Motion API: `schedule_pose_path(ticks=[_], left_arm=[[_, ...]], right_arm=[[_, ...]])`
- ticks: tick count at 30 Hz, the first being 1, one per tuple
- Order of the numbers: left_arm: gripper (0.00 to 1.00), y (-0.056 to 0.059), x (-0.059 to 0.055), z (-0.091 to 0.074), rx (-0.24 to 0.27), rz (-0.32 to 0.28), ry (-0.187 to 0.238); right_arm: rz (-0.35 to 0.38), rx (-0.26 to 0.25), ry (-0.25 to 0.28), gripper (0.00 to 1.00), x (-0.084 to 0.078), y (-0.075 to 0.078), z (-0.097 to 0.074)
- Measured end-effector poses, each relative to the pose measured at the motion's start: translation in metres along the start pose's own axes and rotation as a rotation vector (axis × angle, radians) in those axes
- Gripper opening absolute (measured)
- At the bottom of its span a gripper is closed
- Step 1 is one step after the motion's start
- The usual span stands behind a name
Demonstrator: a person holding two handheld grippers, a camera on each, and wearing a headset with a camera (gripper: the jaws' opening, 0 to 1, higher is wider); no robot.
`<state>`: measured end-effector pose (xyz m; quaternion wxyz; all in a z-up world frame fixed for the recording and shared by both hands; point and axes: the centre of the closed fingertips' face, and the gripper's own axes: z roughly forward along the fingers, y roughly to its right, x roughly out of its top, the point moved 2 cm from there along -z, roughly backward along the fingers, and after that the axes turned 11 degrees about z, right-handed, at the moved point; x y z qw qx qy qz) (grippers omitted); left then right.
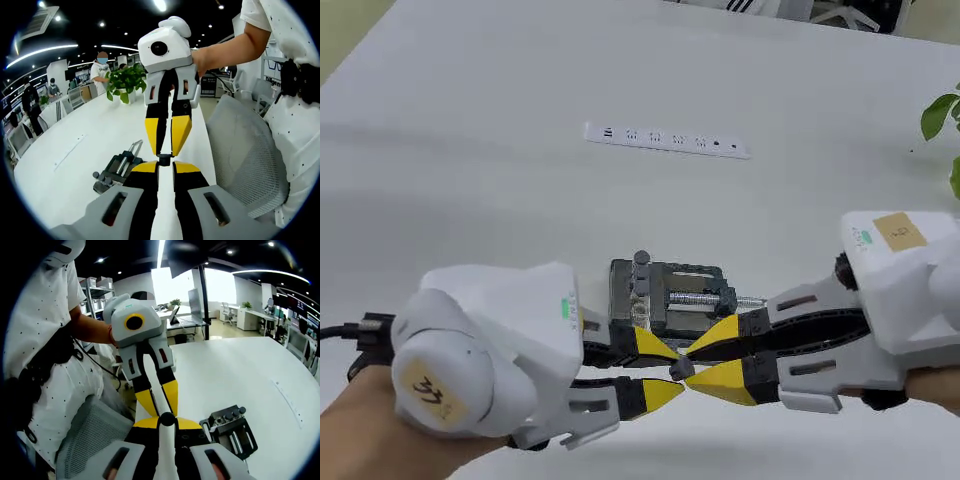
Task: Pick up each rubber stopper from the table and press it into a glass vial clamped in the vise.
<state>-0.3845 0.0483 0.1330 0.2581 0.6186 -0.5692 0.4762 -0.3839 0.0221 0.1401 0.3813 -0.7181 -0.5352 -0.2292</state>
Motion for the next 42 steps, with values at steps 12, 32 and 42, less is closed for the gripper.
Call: schedule_pose_path(ticks=[12,32,42], left_arm=[[0.17,-0.008,-0.021,-0.016,0.069,-0.060,-0.019],[0.50,-0.046,-0.065,-0.060,0.265,-0.162,-0.004],[0.71,-0.055,-0.075,-0.067,0.304,-0.187,0.051]], right_arm=[[0.008,-0.038,0.005,0.05,0.014,0.018,-0.002],[0.057,-0.201,-0.111,0.05,0.023,0.078,0.026],[0.062,-0.225,-0.219,0.05,0.018,0.096,0.044]])
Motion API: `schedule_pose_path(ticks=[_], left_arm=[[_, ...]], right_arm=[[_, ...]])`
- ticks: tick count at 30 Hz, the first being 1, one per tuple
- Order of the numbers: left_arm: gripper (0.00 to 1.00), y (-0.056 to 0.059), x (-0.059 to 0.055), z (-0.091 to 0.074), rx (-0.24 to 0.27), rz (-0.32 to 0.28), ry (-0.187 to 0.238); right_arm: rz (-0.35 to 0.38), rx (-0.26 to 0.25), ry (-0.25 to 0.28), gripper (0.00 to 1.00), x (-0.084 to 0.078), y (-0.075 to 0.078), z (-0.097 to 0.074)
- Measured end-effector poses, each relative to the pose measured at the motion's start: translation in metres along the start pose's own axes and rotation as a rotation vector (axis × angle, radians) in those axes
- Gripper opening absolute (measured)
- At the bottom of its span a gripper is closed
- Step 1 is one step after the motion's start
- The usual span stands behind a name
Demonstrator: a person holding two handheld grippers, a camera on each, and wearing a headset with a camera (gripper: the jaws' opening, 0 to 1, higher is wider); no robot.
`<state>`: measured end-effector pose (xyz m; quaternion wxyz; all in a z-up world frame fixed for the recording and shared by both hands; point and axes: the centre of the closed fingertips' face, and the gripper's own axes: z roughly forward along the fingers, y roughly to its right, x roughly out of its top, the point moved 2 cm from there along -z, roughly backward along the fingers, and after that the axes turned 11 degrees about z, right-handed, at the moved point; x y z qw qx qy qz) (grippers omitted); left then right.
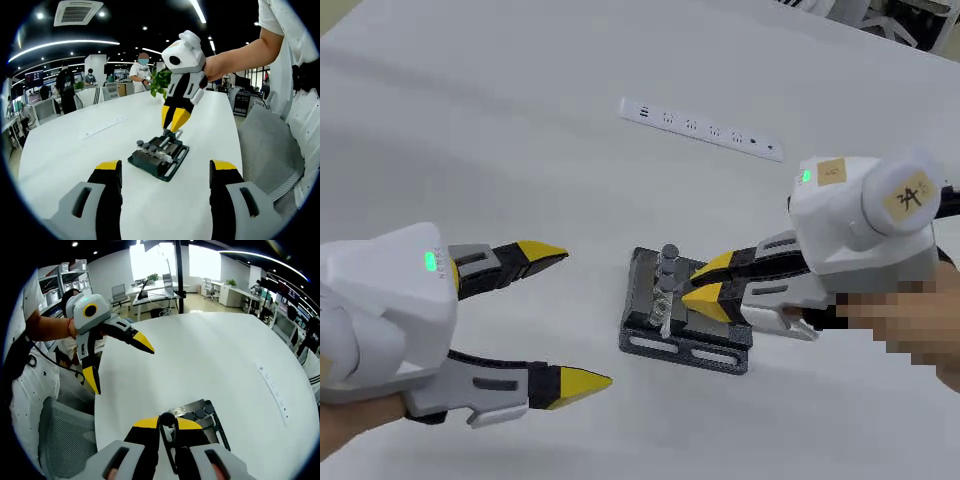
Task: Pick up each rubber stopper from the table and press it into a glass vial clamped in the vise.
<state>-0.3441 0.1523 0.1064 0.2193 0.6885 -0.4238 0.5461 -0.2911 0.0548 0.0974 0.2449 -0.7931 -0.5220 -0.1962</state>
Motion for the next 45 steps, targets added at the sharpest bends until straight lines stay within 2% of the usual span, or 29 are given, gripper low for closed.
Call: schedule_pose_path(ticks=[4,7,12,16,19,30,45], left_arm=[[0.81,-0.001,0.000,0.002,0.000,-0.015,0.021],[0.85,-0.002,0.000,0.003,0.002,-0.019,0.031],[0.86,-0.002,-0.002,0.005,-0.001,-0.026,0.036],[0.86,-0.002,-0.004,0.005,-0.002,-0.028,0.039],[0.86,-0.003,-0.006,0.004,0.001,-0.033,0.041],[0.85,-0.003,-0.007,0.004,0.004,-0.041,0.052],[0.84,-0.001,-0.011,0.004,0.002,-0.052,0.053]], right_arm=[[-0.019,-0.015,-0.063,0.05,-0.002,0.009,0.012],[-0.035,-0.024,-0.107,0.05,-0.004,0.013,0.018],[-0.049,-0.023,-0.168,0.05,-0.010,0.018,0.029],[-0.058,-0.013,-0.195,0.05,-0.012,0.018,0.034],[-0.073,-0.025,-0.224,0.05,-0.017,0.020,0.037],[-0.075,-0.019,-0.247,0.05,-0.019,0.019,0.039],[-0.140,-0.034,-0.303,0.05,-0.021,0.020,0.044]])
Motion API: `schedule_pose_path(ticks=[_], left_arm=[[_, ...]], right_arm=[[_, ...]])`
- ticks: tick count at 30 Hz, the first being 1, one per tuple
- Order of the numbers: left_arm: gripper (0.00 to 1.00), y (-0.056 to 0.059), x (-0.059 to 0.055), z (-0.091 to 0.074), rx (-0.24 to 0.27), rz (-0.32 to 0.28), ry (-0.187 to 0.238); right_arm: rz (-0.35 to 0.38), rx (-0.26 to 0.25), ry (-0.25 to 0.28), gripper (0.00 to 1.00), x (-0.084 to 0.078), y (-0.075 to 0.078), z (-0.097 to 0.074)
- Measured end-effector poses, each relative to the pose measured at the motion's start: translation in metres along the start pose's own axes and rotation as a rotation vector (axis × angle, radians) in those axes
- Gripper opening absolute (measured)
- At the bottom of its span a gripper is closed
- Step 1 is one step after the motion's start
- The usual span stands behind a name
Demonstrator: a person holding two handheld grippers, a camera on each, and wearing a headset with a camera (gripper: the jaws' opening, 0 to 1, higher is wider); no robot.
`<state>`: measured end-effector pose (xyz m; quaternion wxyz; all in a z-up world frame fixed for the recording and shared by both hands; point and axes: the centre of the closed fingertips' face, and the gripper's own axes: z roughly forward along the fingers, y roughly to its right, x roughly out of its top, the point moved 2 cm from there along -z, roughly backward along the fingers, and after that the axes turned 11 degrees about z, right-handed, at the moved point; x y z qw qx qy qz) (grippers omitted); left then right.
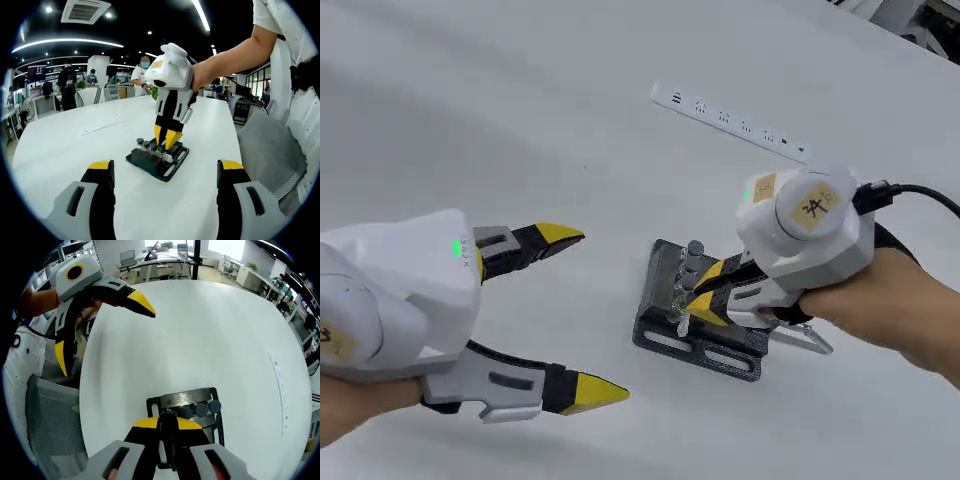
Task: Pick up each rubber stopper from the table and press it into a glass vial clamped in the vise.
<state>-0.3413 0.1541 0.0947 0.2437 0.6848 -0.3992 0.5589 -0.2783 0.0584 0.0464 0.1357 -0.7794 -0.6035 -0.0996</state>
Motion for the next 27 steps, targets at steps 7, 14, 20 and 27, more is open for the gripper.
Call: schedule_pose_path(ticks=[7,14,20,27], left_arm=[[0.83,-0.0001,-0.0003,-0.0002,0.002,-0.001,0.001],[0.83,0.0006,-0.0012,-0.0013,0.004,-0.007,0.005],[0.83,0.0006,-0.0015,-0.0011,0.005,-0.009,0.005],[0.82,0.0010,-0.0018,0.0002,0.001,-0.010,0.007]], right_arm=[[-0.033,-0.013,-0.021,0.05,-0.0001,-0.0021,0.0013],[-0.068,-0.028,-0.051,0.05,0.0012,-0.0023,0.0006],[-0.066,-0.036,-0.061,0.05,0.0023,-0.0028,0.0021],[-0.057,-0.044,-0.065,0.05,0.0018,-0.0020,0.0037]])
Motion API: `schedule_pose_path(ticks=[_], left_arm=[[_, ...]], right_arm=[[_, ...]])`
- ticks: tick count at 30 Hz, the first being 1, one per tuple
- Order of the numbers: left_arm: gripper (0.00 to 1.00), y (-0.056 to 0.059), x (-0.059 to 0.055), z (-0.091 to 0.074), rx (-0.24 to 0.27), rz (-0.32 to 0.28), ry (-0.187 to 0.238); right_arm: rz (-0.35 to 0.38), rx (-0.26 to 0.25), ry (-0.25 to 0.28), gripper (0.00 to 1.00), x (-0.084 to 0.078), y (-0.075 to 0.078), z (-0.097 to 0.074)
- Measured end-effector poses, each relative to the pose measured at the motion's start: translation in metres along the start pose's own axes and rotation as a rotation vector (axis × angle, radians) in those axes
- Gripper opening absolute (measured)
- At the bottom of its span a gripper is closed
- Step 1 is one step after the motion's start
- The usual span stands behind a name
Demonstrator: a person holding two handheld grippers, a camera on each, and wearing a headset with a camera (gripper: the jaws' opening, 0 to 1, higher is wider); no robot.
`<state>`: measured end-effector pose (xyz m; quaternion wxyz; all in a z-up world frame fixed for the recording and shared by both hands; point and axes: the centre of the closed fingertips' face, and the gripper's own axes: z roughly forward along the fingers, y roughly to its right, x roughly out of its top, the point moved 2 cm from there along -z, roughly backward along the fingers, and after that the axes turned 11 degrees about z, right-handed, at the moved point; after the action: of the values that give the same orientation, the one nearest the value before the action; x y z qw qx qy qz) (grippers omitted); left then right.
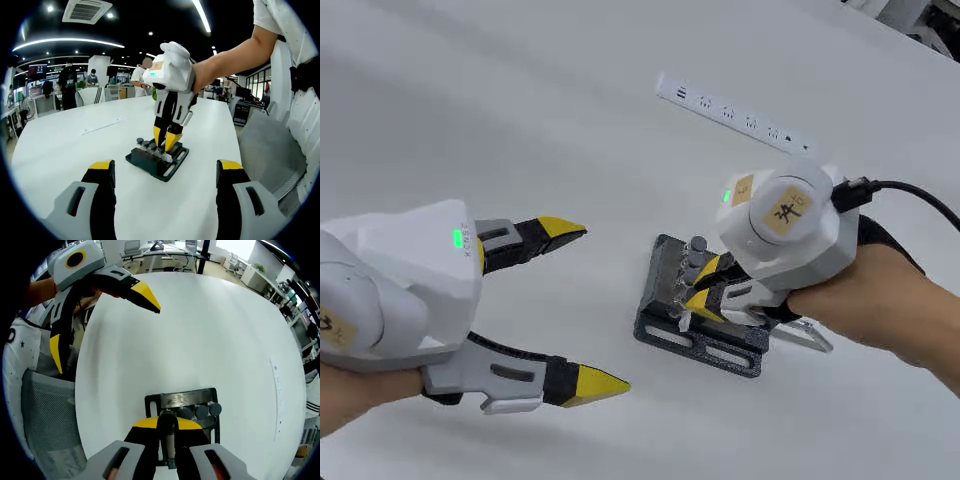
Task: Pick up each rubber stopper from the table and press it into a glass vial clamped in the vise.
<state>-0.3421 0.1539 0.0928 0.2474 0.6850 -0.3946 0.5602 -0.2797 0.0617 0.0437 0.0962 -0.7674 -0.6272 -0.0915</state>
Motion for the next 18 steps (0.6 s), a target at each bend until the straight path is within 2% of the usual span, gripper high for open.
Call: schedule_pose_path(ticks=[6,12,18], left_arm=[[0.82,-0.0003,0.0006,0.0017,-0.002,-0.001,0.002],[0.82,0.0005,0.0045,0.0036,-0.011,0.009,0.004],[0.81,0.0008,0.0033,0.0021,-0.010,0.006,0.001]], right_arm=[[0.007,0.009,-0.002,0.05,0.0002,0.0012,0.0002],[-0.007,0.018,0.018,0.07,-0.0007,-0.0006,-0.0007],[-0.008,0.016,0.028,0.07,-0.0005,-0.0003,-0.0004]])
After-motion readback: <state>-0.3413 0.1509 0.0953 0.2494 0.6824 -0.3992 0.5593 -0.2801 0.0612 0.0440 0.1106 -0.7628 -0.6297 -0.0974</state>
